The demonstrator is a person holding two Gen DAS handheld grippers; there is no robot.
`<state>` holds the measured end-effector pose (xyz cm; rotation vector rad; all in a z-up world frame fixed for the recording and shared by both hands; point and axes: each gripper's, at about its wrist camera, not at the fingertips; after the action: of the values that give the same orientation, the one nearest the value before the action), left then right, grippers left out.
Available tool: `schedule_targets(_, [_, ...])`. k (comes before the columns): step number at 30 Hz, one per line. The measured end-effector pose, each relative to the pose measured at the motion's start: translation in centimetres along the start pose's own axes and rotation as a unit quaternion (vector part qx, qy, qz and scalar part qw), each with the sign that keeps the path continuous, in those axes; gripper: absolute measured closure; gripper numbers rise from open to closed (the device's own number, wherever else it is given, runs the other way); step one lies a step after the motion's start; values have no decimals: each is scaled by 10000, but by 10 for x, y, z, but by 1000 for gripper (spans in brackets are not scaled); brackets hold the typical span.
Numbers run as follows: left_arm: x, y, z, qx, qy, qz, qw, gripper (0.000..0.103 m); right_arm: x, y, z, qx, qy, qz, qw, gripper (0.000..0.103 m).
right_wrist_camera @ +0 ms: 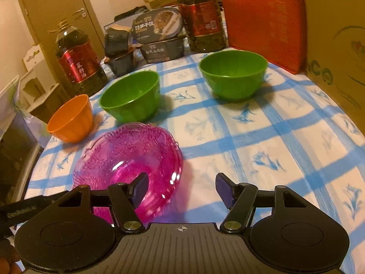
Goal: Organize plates and bowls
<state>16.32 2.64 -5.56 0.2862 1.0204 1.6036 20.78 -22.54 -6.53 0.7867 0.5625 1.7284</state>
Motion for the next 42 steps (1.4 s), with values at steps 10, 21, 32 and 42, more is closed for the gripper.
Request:
schedule_targets(10, [17,39,-21,-48,151,-6,9999,64,-1,39,-33,122,-127,-56,9998,38])
schedule_targets(21, [24,73,-44,-43,37,-44,10000,53,15,71,-58,349,107,15,9993,37])
schedule_targets(32, [32,94,-48,-93,3,-58,9999,36,22,88,-68,383,180,35,9991,34])
schedule_targets(42, [35,102,-48,-91,-16,-54,9999,31,32,89,-68,403,282,100,9987,32])
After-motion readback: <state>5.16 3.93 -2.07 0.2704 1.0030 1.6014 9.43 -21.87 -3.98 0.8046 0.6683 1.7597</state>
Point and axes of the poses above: each gripper's, at about its wrist camera, not at the fingertips, and y roughly against the way its jaws point, x to its left, z to its top, and after that the axes turned 8 degrees about y, right-handed
